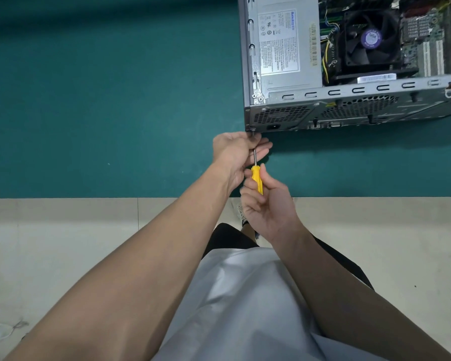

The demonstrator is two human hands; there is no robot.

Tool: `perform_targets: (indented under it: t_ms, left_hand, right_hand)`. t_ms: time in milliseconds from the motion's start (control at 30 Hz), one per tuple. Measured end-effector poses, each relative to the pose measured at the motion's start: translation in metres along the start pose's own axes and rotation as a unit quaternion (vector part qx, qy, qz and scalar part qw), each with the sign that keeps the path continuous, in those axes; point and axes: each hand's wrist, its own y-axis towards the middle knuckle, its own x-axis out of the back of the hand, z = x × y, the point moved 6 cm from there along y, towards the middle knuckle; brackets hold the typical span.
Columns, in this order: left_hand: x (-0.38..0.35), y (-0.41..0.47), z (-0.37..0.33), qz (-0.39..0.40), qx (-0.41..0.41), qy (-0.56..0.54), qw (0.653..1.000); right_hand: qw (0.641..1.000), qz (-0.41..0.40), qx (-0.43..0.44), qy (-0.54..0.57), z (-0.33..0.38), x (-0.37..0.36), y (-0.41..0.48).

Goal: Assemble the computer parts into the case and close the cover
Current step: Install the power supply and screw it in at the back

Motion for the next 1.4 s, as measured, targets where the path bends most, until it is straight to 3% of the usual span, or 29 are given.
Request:
perform_targets:
  t_ms: [67,100,167,200,233,333,400,467,533,600,633,667,700,767,800,833,867,933,1000,1033,1067,1133,1200,1233,1267,1300,1367,1400]
  left_hand:
    - [0.001,0.000,0.000,-0.017,-0.008,0.001,1.000]
    - [0.001,0.000,0.002,-0.022,-0.010,0.000,1.000]
    - [0.000,0.000,0.004,-0.025,-0.014,0.000,1.000]
    - [-0.001,0.000,0.004,-0.023,-0.017,0.002,1.000]
    - [-0.002,0.001,0.004,-0.020,-0.019,0.004,1.000]
    - [-0.001,0.002,0.003,-0.012,-0.021,0.017,1.000]
    - [0.002,0.004,0.004,-0.008,-0.017,0.019,1.000]
    - [0.002,0.002,0.004,-0.002,-0.016,0.011,1.000]
    - [0.001,0.001,0.004,-0.003,-0.022,0.008,1.000]
    - [0.001,0.001,0.003,-0.014,-0.030,0.006,0.999]
    - [0.001,0.002,0.002,-0.019,-0.031,0.005,0.999]
    - [0.002,0.002,0.002,-0.025,-0.033,0.004,0.999]
    - [0.002,0.003,0.003,-0.030,-0.034,0.005,0.999]
    - [0.001,0.004,0.004,-0.027,-0.035,0.011,0.999]
    - [0.001,0.003,0.004,-0.020,-0.034,0.014,0.999]
    - [0.000,0.004,0.004,-0.010,-0.033,0.017,0.999]
    - [0.000,0.005,0.003,-0.003,-0.033,0.018,0.999]
    - [0.002,0.007,0.002,0.006,-0.030,0.021,0.999]
    - [0.003,0.008,0.003,0.015,-0.026,0.022,0.999]
    - [0.004,0.008,0.003,0.020,-0.025,0.021,0.999]
    - [0.004,0.008,0.003,0.022,-0.024,0.018,0.999]
    - [0.004,0.008,0.003,0.023,-0.023,0.015,0.999]
    - [0.003,0.008,0.003,0.017,-0.024,0.017,0.999]
    - [0.003,0.008,0.003,0.013,-0.025,0.016,0.999]
    - [0.003,0.008,0.003,0.007,-0.026,0.011,1.000]
    - [0.003,0.008,0.003,0.002,-0.025,0.003,1.000]
    - [0.003,0.007,0.004,-0.005,-0.023,-0.009,1.000]
    - [0.002,0.006,0.005,-0.008,-0.024,-0.008,1.000]
  right_hand:
    - [0.970,-0.093,0.119,-0.191,0.009,0.008,-0.002]
    - [0.915,-0.151,0.188,-0.322,0.017,0.012,-0.006]
    - [0.762,-0.224,0.287,-0.536,0.027,0.008,-0.014]
    - [0.722,-0.230,0.312,-0.574,0.029,0.004,-0.016]
    - [0.732,-0.222,0.318,-0.561,0.030,0.003,-0.016]
    - [0.911,-0.123,0.222,-0.326,0.021,0.008,-0.003]
    - [0.972,-0.054,0.115,-0.199,0.011,0.008,0.000]
    - [0.996,0.006,0.017,-0.085,0.004,0.006,0.001]
    - [0.999,0.031,-0.035,-0.005,0.002,0.005,0.001]
    - [0.999,0.009,-0.010,-0.035,0.004,0.008,0.002]
    - [0.992,-0.032,0.043,-0.115,0.007,0.013,0.001]
    - [0.957,-0.094,0.122,-0.245,0.013,0.018,-0.003]
    - [0.878,-0.163,0.208,-0.400,0.020,0.021,-0.009]
    - [0.681,-0.238,0.311,-0.619,0.022,0.017,-0.020]
    - [0.633,-0.244,0.334,-0.655,0.020,0.014,-0.022]
    - [0.625,-0.244,0.347,-0.655,0.020,0.012,-0.021]
    - [0.653,-0.236,0.351,-0.629,0.020,0.013,-0.017]
    - [0.775,-0.194,0.320,-0.509,0.015,0.015,-0.009]
    - [0.922,-0.119,0.204,-0.306,0.004,0.020,-0.001]
    - [0.972,-0.074,0.120,-0.190,-0.004,0.021,0.001]
    - [0.994,-0.034,0.045,-0.088,-0.009,0.018,0.001]
    - [0.999,0.003,-0.034,0.039,-0.011,0.017,-0.001]
    - [0.999,-0.018,-0.026,0.038,-0.009,0.016,-0.001]
    - [0.998,-0.055,0.020,-0.031,-0.005,0.018,-0.001]
    - [0.975,-0.110,0.099,-0.165,0.003,0.022,-0.003]
    - [0.900,-0.175,0.197,-0.348,0.013,0.021,-0.009]
    - [0.640,-0.263,0.355,-0.629,0.023,0.009,-0.022]
    - [0.569,-0.267,0.393,-0.671,0.021,0.002,-0.024]
